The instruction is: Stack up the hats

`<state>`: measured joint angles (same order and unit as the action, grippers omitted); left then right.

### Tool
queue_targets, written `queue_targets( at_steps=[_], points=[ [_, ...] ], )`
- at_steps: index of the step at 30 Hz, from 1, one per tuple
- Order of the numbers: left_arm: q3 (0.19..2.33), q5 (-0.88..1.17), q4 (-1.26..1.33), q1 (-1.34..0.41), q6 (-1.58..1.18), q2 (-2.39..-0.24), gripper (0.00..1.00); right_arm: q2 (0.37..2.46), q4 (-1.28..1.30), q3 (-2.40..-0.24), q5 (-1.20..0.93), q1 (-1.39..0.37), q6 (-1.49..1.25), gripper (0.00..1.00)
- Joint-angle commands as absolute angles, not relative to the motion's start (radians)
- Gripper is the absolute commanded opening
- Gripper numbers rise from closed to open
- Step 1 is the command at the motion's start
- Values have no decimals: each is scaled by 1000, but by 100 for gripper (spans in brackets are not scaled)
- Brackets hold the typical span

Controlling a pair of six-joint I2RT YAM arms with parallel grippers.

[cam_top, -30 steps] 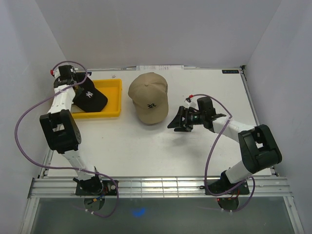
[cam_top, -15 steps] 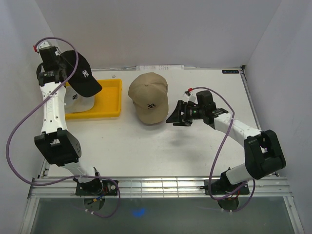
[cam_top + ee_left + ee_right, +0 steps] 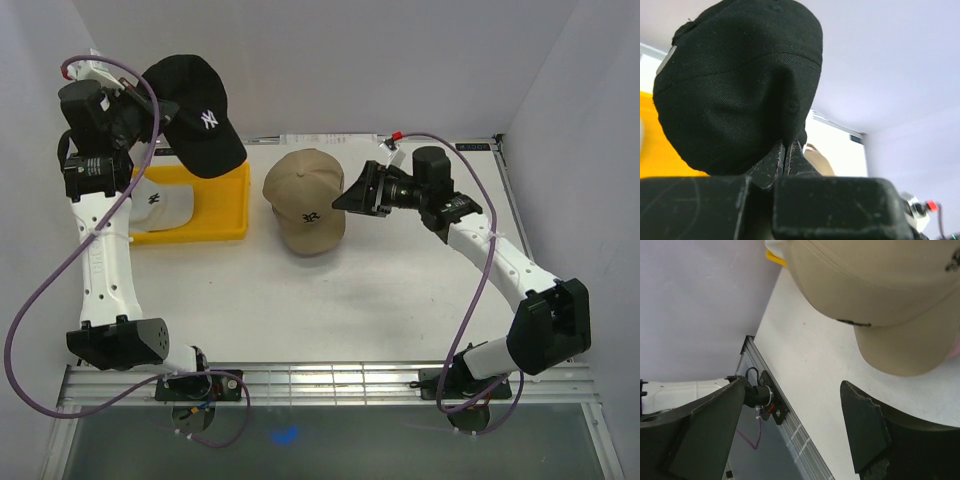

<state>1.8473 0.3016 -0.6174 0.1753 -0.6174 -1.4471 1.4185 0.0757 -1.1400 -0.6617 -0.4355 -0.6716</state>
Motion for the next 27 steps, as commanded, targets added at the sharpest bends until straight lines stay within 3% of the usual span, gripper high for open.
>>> queue_targets(
  at_steps=[1,10,18,27],
  points=[
    [1894,410,-571,124,-716,-1388,0,1431,-78,-1232,-704,-442,-727,84],
    [1899,429,-489,-60,-856,-1367,0,1508,-354,-1276,-764,-442,-932,90],
    [1833,437,-384,-162,-945,-1350,0,1532,-653,-1194,-744,-445,-1164,93],
    [1821,351,-350,-320,-943,-1390,0,1563,-799,-1161,-707,-449,-1296,94]
  ],
)
